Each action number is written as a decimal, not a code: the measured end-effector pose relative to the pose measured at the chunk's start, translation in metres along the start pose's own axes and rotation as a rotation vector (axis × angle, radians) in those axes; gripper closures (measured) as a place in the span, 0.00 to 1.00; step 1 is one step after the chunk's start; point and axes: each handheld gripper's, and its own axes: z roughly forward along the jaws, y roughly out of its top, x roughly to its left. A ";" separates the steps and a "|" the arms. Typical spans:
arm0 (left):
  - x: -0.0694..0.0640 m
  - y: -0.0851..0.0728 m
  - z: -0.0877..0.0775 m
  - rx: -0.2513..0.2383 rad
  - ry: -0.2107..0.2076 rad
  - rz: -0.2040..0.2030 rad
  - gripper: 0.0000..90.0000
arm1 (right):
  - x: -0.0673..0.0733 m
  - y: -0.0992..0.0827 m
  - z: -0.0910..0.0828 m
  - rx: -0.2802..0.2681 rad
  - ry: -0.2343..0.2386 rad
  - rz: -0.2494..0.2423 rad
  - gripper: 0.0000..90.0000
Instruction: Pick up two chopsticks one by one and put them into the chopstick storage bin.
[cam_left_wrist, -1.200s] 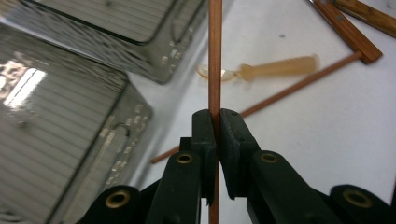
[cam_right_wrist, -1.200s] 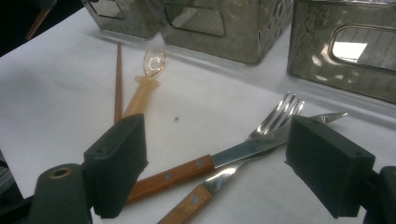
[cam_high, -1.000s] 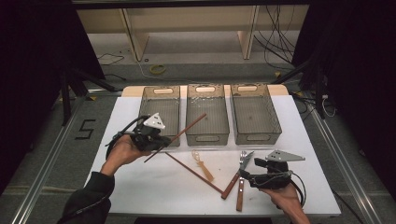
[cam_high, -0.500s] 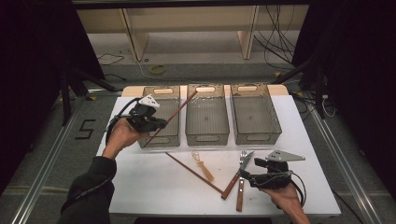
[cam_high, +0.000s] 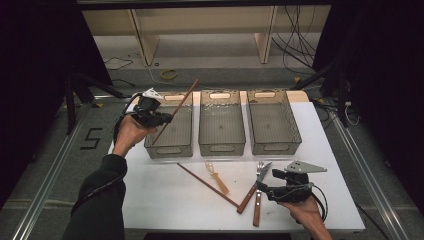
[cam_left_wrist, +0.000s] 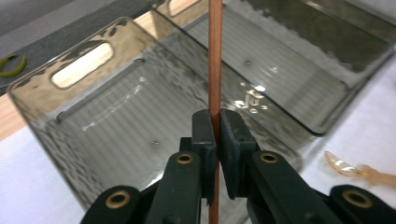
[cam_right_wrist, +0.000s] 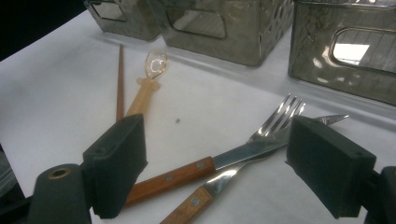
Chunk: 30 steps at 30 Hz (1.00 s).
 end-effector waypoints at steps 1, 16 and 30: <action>0.002 0.000 0.001 -0.007 0.007 -0.012 0.94 | 0.000 0.000 0.000 -0.003 0.001 0.001 0.23; 0.023 -0.009 0.016 -0.013 0.076 -0.088 0.94 | 0.000 0.000 -0.001 -0.012 0.006 0.002 0.23; 0.031 -0.025 0.029 0.014 0.077 -0.130 0.94 | 0.000 0.000 -0.001 -0.010 0.008 0.002 0.23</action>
